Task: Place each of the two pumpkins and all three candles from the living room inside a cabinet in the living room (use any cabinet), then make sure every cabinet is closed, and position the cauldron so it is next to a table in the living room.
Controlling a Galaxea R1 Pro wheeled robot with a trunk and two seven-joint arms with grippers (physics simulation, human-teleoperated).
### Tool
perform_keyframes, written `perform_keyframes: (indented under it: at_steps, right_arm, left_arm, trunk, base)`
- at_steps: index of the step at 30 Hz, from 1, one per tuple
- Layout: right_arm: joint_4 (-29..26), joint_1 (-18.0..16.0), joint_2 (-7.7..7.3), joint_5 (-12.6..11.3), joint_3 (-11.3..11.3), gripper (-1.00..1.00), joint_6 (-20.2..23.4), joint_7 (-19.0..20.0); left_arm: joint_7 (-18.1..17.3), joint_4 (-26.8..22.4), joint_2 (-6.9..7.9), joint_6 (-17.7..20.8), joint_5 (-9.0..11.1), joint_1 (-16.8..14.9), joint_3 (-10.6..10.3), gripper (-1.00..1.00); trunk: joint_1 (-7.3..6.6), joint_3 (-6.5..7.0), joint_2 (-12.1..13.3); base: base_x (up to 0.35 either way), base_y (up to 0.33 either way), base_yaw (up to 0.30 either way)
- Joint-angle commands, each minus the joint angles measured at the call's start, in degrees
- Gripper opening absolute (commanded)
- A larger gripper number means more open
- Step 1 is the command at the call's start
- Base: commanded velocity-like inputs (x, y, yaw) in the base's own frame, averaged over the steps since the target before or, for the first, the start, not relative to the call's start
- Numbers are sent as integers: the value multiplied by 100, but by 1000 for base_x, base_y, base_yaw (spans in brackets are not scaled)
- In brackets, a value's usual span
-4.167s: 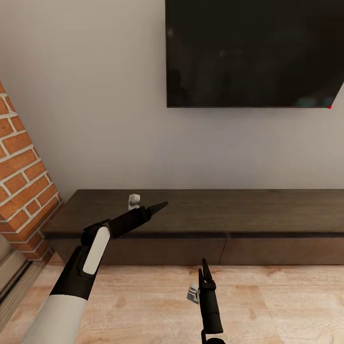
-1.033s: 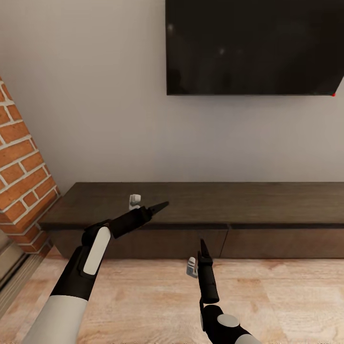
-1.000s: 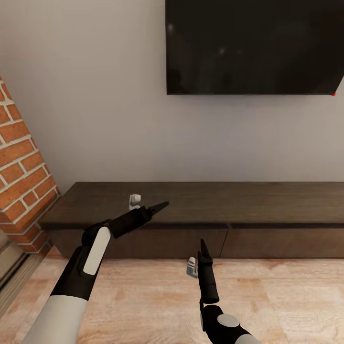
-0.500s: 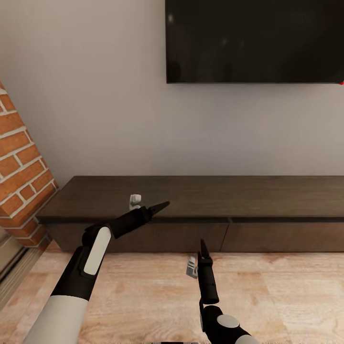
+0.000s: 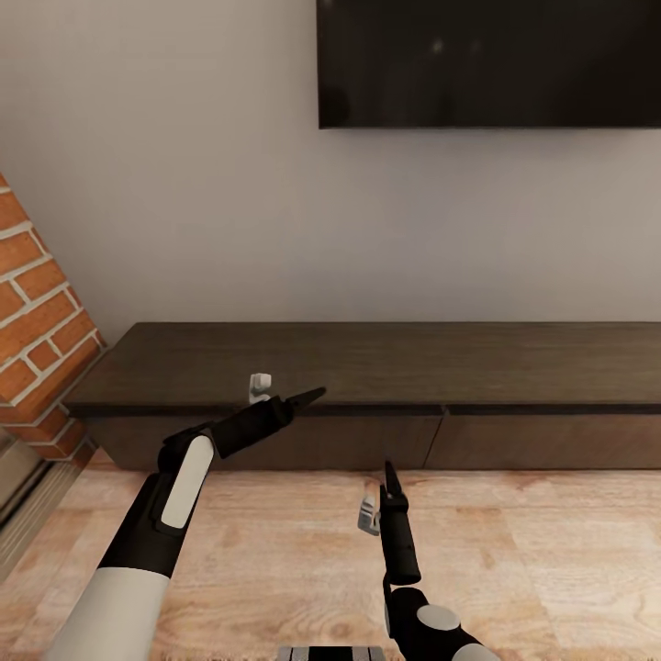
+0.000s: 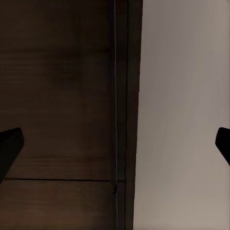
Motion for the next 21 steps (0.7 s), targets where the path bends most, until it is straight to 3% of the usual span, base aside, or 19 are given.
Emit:
perform_keyframes:
  at_steps: [1, 17, 21]
  right_arm:
    - [1, -1, 0, 0, 0, 100, 0, 0]
    - [-98, -39, 0, -18, 9, 100, 9, -27]
    - [-130, -128, 0, -11, 9, 100, 18, -31]
  left_arm:
    - [0, 1, 0, 3, 3, 0, -1, 100]
    - [0, 2, 29, 6, 4, 0, 7, 100]
    - [-2, 2, 34, 5, 4, 1, 7, 100]
  trunk:
    - [2, -23, -2]
    - [2, -23, -2]
    - [2, -23, -2]
  base:
    - [0, 0, 0]
    - [1, 0, 0]
    - [138, -47, 0]
